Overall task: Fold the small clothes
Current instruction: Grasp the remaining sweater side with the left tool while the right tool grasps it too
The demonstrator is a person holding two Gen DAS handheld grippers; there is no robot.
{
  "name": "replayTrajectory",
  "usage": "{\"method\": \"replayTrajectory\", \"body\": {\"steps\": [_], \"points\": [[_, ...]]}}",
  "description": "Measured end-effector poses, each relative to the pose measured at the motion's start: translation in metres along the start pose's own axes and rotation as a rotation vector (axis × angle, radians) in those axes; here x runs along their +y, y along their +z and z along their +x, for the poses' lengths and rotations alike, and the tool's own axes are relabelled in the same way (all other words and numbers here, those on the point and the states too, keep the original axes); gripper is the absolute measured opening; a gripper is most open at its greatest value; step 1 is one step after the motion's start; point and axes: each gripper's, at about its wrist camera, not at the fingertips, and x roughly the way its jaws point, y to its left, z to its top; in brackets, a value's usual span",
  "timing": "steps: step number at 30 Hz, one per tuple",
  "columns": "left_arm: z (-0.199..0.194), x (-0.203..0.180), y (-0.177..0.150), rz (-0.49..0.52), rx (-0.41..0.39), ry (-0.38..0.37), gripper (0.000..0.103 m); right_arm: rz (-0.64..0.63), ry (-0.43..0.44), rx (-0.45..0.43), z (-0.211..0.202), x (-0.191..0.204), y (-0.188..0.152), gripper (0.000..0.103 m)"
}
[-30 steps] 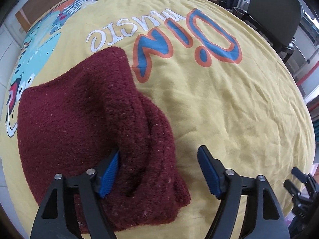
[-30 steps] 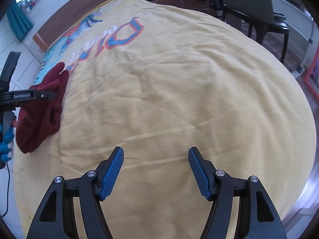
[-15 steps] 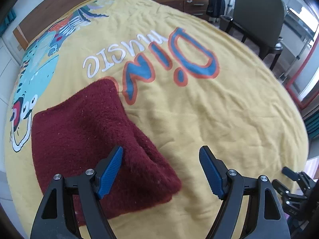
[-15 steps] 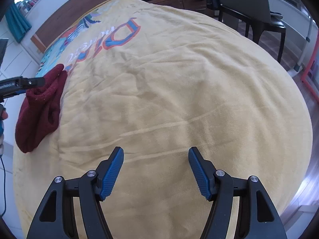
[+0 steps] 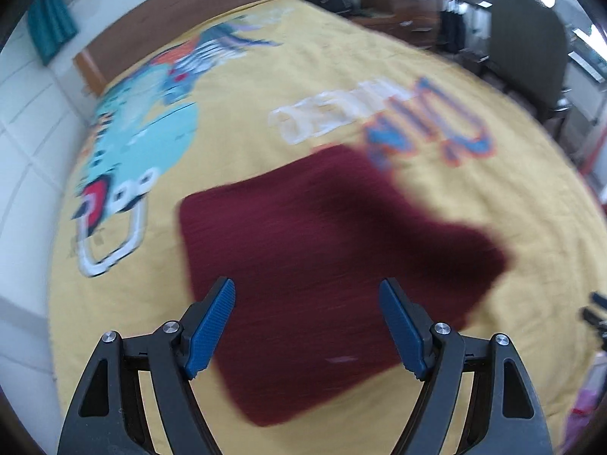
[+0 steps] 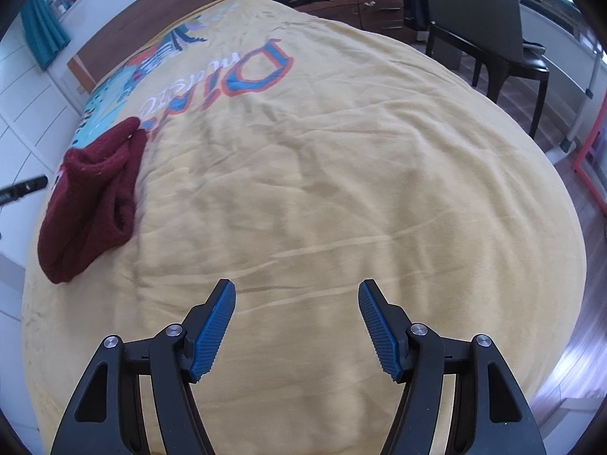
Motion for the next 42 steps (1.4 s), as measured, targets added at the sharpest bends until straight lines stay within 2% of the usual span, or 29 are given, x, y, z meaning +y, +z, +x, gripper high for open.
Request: {"method": "replayTrajectory", "body": {"steps": [2,6,10,15,19,25,28,31,34,38,42], "points": [[0.019,0.009,-0.013,-0.008,0.049,0.031,0.074,-0.016,0.006,0.003,0.001,0.011,0.001,0.069],[0.044,0.003,-0.035,-0.042,0.122,-0.065,0.073,-0.057,0.019,0.007,0.002,0.034,0.006,0.069],[0.037,-0.011,-0.043,-0.024,0.094,-0.117,0.073,-0.103,0.037,0.002,0.002,0.06,0.014,0.069],[0.02,0.008,-0.043,-0.023,0.058,-0.185,0.073,-0.178,0.078,-0.009,0.001,0.104,0.032,0.069],[0.011,0.039,-0.039,-0.044,0.026,-0.171,0.073,-0.239,0.115,-0.027,0.002,0.144,0.052,0.069],[0.014,0.074,-0.031,-0.081,0.008,-0.139,0.073,-0.326,0.237,-0.073,0.001,0.221,0.095,0.069],[0.019,0.076,-0.03,-0.078,0.001,-0.15,0.073,-0.347,0.329,-0.062,0.014,0.257,0.11,0.069],[0.03,0.071,-0.031,-0.059,0.008,-0.178,0.073,-0.37,0.356,-0.031,0.042,0.282,0.117,0.069],[0.046,0.063,-0.033,-0.039,0.027,-0.196,0.073,-0.364,0.346,0.023,0.082,0.289,0.122,0.069],[0.056,0.052,-0.041,-0.026,0.006,-0.213,0.073,-0.332,0.333,0.108,0.122,0.269,0.114,0.069],[0.056,0.041,-0.048,0.006,-0.007,-0.231,0.074,-0.345,0.378,0.134,0.127,0.252,0.096,0.069]]}}
